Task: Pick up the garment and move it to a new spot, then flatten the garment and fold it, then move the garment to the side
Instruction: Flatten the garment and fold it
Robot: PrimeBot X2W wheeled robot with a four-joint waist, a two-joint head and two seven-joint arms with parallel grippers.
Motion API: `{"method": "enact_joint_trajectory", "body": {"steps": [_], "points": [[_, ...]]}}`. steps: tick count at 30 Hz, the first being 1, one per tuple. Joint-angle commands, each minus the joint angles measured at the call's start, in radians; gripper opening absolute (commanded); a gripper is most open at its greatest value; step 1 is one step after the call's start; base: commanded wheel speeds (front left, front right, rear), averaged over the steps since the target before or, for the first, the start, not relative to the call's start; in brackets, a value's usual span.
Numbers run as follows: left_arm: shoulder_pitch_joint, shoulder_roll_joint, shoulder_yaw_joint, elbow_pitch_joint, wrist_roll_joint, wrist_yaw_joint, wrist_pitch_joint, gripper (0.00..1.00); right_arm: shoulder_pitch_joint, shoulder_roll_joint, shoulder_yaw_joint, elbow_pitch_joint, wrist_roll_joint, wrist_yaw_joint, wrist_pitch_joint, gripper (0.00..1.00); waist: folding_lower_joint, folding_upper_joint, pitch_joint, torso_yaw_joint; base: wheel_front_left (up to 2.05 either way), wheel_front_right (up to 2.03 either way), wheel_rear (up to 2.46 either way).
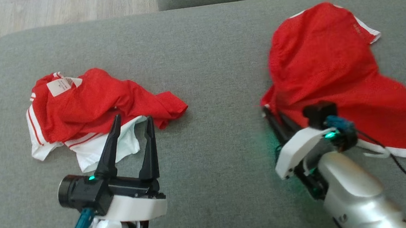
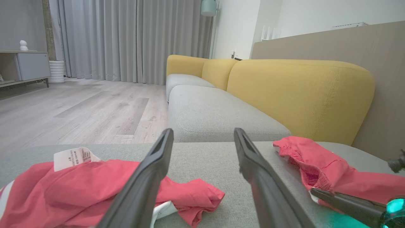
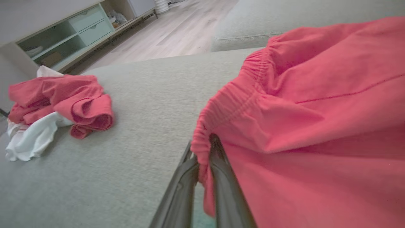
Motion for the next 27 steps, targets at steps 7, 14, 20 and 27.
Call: {"method": "enact_joint_trajectory", "body": {"steps": [7, 14, 20, 27], "points": [[-0.033, -0.001, 0.023, -0.027, 0.004, 0.004, -0.005, 1.00, -0.027, 0.010, 0.170, -0.082, 0.094, -0.001, 0.028, 0.00, 0.0000, 0.0000, -0.013, 0.003, 0.00, 0.00, 0.00], [-0.023, -0.001, 0.026, -0.029, 0.001, 0.006, -0.005, 1.00, -0.014, 0.010, 0.286, -0.111, 0.160, -0.001, 0.056, 0.00, 0.0000, 0.0000, -0.021, 0.015, 0.00, 0.00, 0.00], [-0.015, -0.001, 0.031, -0.029, 0.000, 0.009, -0.005, 1.00, -0.022, 0.010, 0.312, -0.105, 0.184, -0.001, 0.028, 1.00, 0.0000, 0.0000, -0.030, 0.011, 0.00, 0.00, 0.00], [-0.006, -0.001, 0.034, -0.030, -0.004, 0.011, -0.005, 1.00, -0.062, 0.009, 0.206, -0.059, 0.093, -0.001, -0.059, 1.00, 0.0000, 0.0000, -0.051, -0.016, 0.00, 0.00, 0.00]]}}
